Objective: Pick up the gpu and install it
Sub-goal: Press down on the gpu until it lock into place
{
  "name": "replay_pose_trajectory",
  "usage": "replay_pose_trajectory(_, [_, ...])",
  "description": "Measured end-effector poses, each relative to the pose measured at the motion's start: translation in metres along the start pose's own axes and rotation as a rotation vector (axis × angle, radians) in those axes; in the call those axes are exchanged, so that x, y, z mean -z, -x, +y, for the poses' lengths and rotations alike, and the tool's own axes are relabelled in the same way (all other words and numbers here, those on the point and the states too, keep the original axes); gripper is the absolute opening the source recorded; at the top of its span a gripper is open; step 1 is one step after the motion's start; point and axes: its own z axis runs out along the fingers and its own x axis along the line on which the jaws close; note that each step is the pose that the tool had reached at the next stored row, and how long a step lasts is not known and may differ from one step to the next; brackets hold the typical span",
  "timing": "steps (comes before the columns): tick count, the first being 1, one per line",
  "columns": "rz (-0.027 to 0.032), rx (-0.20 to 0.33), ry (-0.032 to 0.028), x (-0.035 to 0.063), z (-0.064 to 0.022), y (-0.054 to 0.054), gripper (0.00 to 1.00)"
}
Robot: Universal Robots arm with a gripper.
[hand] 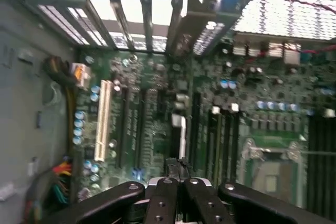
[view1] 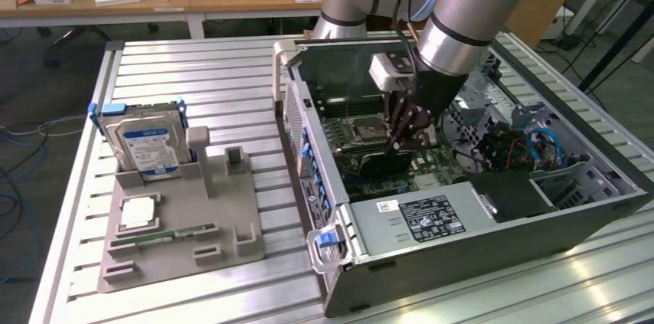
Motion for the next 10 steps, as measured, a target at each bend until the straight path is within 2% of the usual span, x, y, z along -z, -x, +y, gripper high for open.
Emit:
replay_pose_trajectory(1, [0.0035,0.000,-0.0066,-0.0007,0.0030,0.000,0.11])
replay_pose_trajectory(3, [0.0043,0.001,-0.0292,-0.0019,0.0084,0.001,0.11])
replay_pose_trajectory(5, [0.0045,0.001,-0.0455,-0.0027,0.0137,0.001,0.11])
replay_pose_trajectory(6, [0.0044,0.002,-0.0507,-0.0032,0.0165,0.002,0.11])
replay_pose_trajectory(10, [0.0048,0.002,-0.0562,-0.0036,0.0193,0.004,0.11])
